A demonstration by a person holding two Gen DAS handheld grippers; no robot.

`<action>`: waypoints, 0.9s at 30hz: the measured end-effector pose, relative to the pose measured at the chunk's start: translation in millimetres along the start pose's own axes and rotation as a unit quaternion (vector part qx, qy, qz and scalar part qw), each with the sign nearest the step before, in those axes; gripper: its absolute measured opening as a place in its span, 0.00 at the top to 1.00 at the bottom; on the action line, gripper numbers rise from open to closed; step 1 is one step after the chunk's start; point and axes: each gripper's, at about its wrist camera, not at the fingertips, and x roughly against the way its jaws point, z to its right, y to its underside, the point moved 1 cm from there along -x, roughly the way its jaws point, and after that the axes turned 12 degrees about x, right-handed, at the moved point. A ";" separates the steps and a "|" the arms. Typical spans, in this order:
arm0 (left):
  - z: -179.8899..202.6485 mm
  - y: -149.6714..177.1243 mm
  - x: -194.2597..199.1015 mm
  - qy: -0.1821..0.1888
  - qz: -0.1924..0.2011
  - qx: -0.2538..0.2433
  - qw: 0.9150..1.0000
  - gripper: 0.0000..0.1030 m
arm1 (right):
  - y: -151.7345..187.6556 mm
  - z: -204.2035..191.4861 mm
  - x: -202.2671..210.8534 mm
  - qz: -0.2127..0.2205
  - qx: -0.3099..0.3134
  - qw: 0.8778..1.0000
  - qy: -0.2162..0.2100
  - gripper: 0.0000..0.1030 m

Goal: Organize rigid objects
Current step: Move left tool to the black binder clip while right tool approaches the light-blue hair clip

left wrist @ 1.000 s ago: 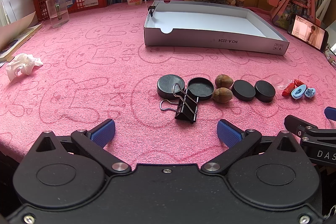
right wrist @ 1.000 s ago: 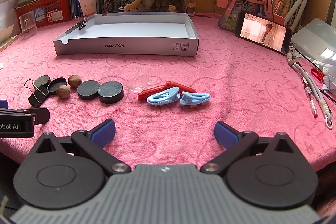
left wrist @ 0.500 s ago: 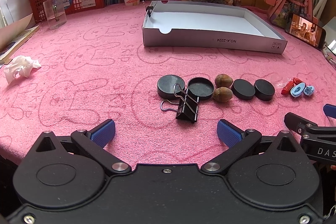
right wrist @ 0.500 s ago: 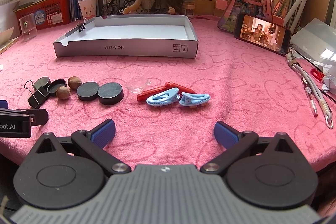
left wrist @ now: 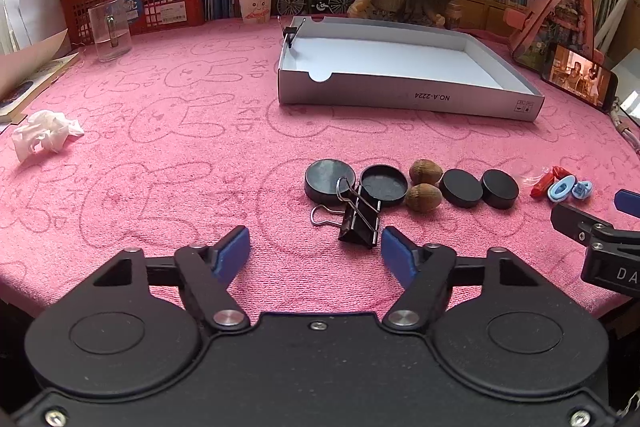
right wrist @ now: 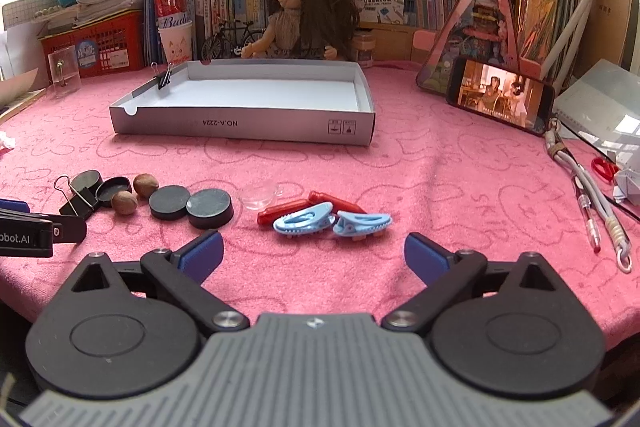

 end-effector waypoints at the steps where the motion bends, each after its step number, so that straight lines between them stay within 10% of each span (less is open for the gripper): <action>1: -0.7 -0.8 1.4 0.008 0.002 0.003 1.000 0.43 | -0.5 2.6 0.1 0.004 -0.001 1.000 0.003 0.07; 9: 4.5 -0.7 6.9 0.053 0.007 0.002 0.999 0.75 | -1.0 27.6 0.6 0.020 -0.030 0.999 0.026 0.24; 27: 7.2 1.7 -1.2 0.059 0.020 -0.043 0.997 0.77 | 5.7 33.0 -19.7 0.001 0.004 1.000 0.022 0.35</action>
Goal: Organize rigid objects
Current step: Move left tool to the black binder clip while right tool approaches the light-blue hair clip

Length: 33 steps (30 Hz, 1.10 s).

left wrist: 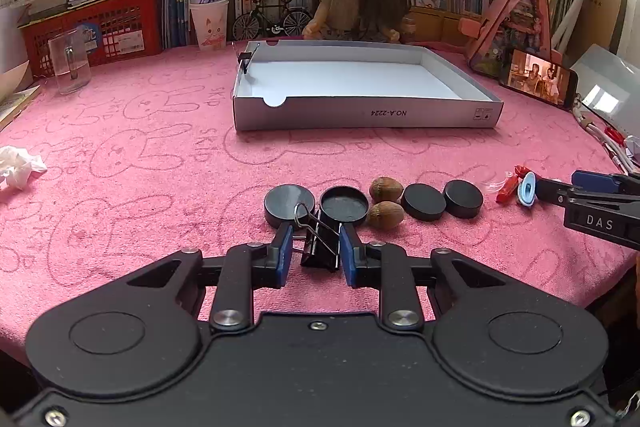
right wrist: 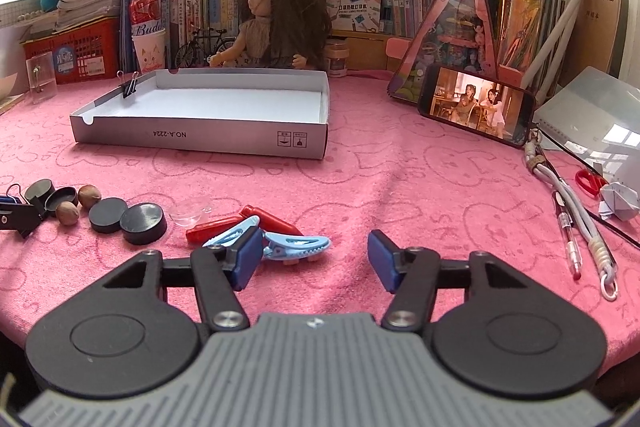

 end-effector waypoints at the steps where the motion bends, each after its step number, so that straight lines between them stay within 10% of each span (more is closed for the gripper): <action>1: -1.0 1.0 1.0 0.000 0.000 -0.002 1.000 0.77 | 0.1 0.1 -0.6 0.000 0.001 1.000 0.000 0.35; 25: -41.8 -4.1 10.2 -0.089 0.017 0.006 0.996 0.63 | 3.4 1.7 -3.9 -0.002 0.001 1.000 0.003 0.33; 33: -30.6 -3.5 15.6 -0.051 0.037 0.003 0.998 0.58 | 4.8 1.7 -4.2 0.000 0.003 1.000 0.001 0.33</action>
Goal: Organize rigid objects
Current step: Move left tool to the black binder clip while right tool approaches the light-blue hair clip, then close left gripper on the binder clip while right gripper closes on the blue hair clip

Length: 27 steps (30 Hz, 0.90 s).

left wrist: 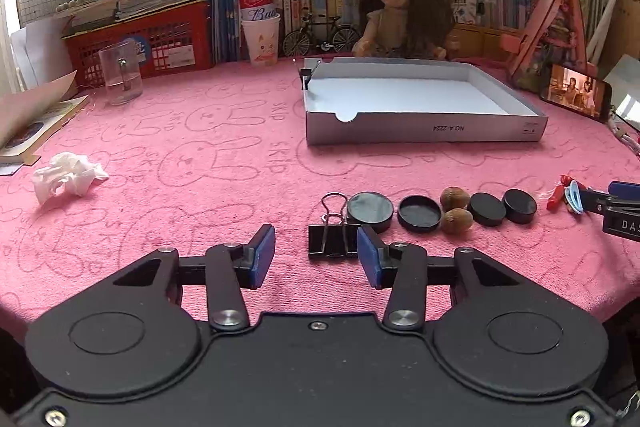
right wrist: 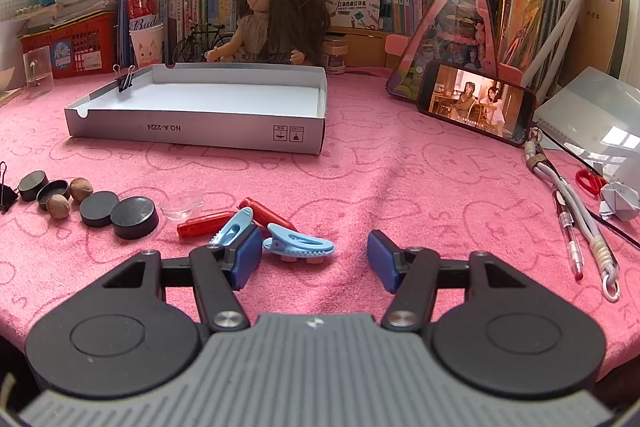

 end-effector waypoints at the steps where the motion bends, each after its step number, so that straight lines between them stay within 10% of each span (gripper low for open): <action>1: 2.4 0.9 -1.3 0.001 -0.001 -0.002 1.000 0.58 | 0.2 0.0 -0.1 0.001 0.000 1.000 -0.001 0.33; 16: 10.4 3.7 -17.7 0.010 -0.004 0.027 1.000 0.57 | 1.3 -1.9 5.6 0.015 -0.021 1.000 0.005 0.36; 27: 9.3 6.6 -20.0 0.003 -0.001 0.028 1.000 0.69 | 0.0 -3.7 3.8 0.015 -0.025 1.000 0.005 0.56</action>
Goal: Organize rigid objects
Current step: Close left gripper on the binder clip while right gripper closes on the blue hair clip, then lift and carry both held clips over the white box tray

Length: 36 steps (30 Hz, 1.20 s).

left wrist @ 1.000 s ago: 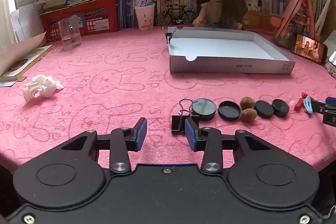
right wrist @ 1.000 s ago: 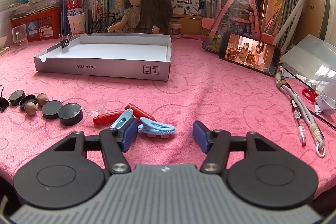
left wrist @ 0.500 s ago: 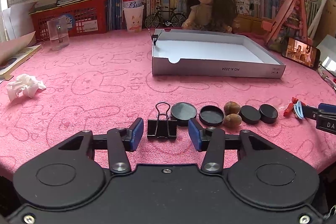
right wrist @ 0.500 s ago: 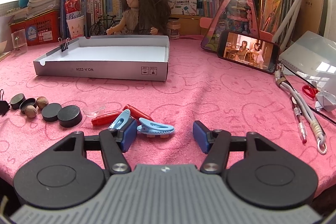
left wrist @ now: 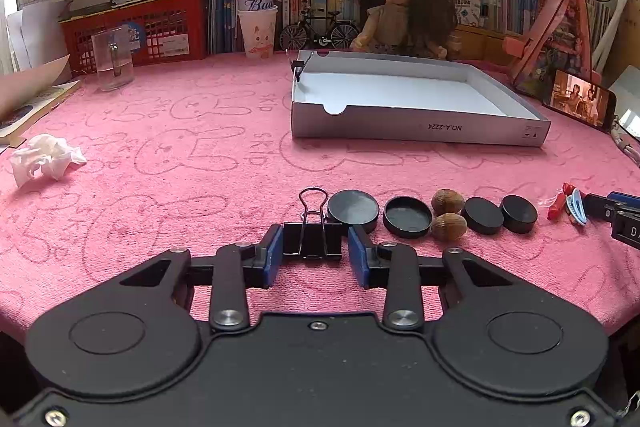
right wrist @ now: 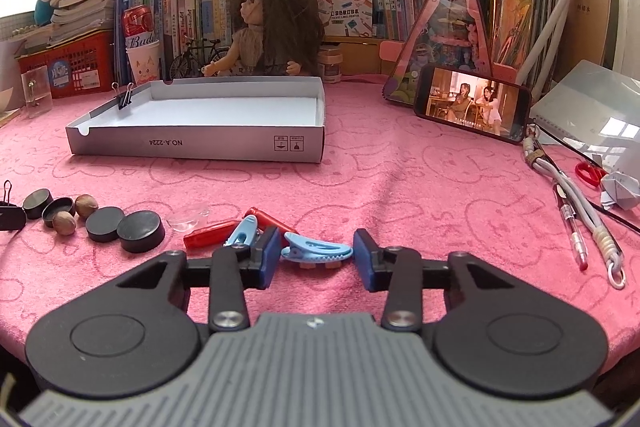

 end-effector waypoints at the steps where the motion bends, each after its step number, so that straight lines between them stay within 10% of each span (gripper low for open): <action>1: 0.1 0.2 0.0 -0.001 0.001 0.000 1.000 0.69 | 0.2 -0.5 -0.1 0.000 0.000 1.000 0.000 0.56; 36: 3.2 -20.9 11.9 0.001 0.036 0.021 0.999 0.72 | -13.4 1.3 6.2 0.026 -0.019 0.999 0.015 0.57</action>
